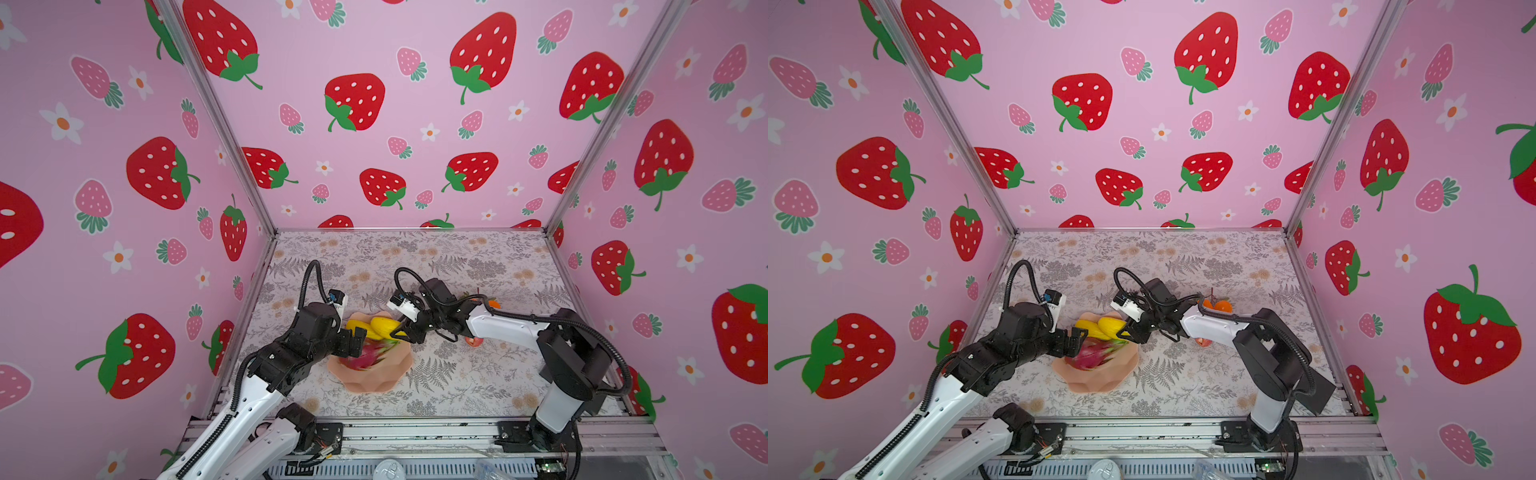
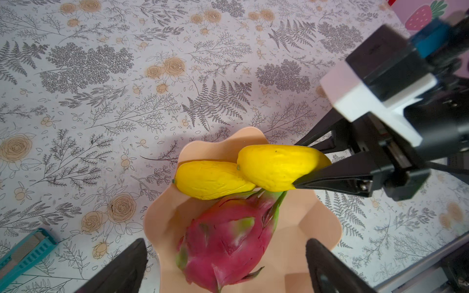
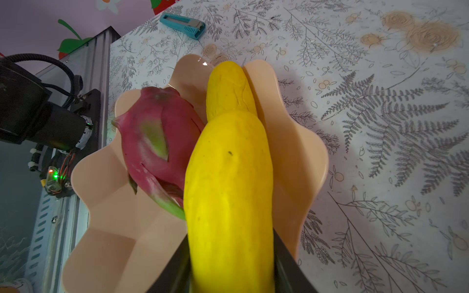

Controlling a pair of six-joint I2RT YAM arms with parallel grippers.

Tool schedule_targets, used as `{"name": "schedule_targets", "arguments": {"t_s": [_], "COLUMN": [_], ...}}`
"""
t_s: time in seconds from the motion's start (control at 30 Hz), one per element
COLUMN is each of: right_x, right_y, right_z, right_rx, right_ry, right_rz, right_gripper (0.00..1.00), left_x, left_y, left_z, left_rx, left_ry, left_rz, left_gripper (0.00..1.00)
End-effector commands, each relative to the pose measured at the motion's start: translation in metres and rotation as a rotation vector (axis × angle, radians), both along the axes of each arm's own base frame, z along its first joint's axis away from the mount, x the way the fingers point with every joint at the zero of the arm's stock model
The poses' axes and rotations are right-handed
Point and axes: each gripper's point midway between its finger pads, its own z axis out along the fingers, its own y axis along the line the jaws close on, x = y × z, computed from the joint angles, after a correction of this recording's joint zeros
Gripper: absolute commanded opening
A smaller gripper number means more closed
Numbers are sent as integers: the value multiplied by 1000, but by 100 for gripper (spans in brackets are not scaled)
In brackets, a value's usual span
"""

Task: Place and organize the fake fruits in the fruit bowl
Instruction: 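Lower the second mango into the bowl beside the first with the right gripper, then open the right gripper and move it down onto the red apple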

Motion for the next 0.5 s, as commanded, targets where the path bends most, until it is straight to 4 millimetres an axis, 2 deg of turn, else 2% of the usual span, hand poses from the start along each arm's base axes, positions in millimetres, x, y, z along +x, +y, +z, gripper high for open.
{"name": "schedule_targets", "arguments": {"t_s": [0.0,0.17,0.27,0.4,0.47], "right_x": [1,0,2,10,23], "right_y": [3,3,3,0,-8], "right_z": [1,2,7,27,39], "right_rx": [-7,-9,-4,16,22], "right_ry": [-6,-12,-33,-84,-115], "right_rz": [-2,-1,-8,-45,-111], "right_gripper": [45,65,73,81,91], "left_x": [-1,0,0,4,6], "left_y": [-3,-6,-8,-17,-24], "left_z": [2,4,6,13,18], "left_rx": [-18,-27,-34,-68,-85], "left_ry": [-13,-22,-26,-55,-72], "left_rz": [-21,-35,-41,-75,-104], "left_gripper": [99,99,99,99,99]}}
